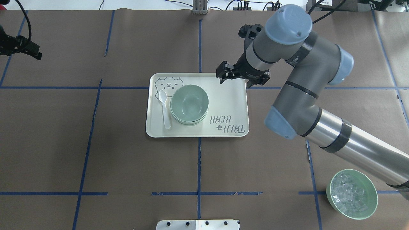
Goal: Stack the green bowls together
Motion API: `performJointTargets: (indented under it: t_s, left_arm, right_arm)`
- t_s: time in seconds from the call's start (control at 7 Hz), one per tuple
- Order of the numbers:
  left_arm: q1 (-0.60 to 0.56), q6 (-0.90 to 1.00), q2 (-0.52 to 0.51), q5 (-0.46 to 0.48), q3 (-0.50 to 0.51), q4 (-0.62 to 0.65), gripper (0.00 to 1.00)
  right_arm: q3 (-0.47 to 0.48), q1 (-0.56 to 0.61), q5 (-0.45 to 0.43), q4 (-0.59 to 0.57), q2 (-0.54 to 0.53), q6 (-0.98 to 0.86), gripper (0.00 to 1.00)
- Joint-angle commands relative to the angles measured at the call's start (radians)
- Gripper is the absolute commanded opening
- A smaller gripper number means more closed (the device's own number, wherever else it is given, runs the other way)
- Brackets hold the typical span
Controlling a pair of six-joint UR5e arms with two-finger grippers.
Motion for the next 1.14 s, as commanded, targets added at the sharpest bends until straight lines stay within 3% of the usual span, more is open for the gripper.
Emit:
performJointTargets:
  t_s: [0.0,0.43,0.57,1.0]
  left_arm:
    - [-0.090,0.181,0.078,-0.020,0.026,0.001,1.00]
    - [-0.245,0.523,0.110,-0.100,0.220,0.001,1.00]
    - [-0.280,0.568,0.133,-0.100,0.247,-0.002,1.00]
    - [-0.306,0.575,0.168,-0.101,0.247,-0.006,1.00]
  right_arm:
    - [0.082,0.099,0.039,-0.025,-0.157,-0.215,1.00]
    - [0.078,0.348,0.214,-0.024,-0.385,-0.665,1.00]
    - [0.067,0.442,0.237,-0.024,-0.473,-0.839,1.00]
    - [-0.039,0.660,0.311,-0.027,-0.588,-1.184,1.00]
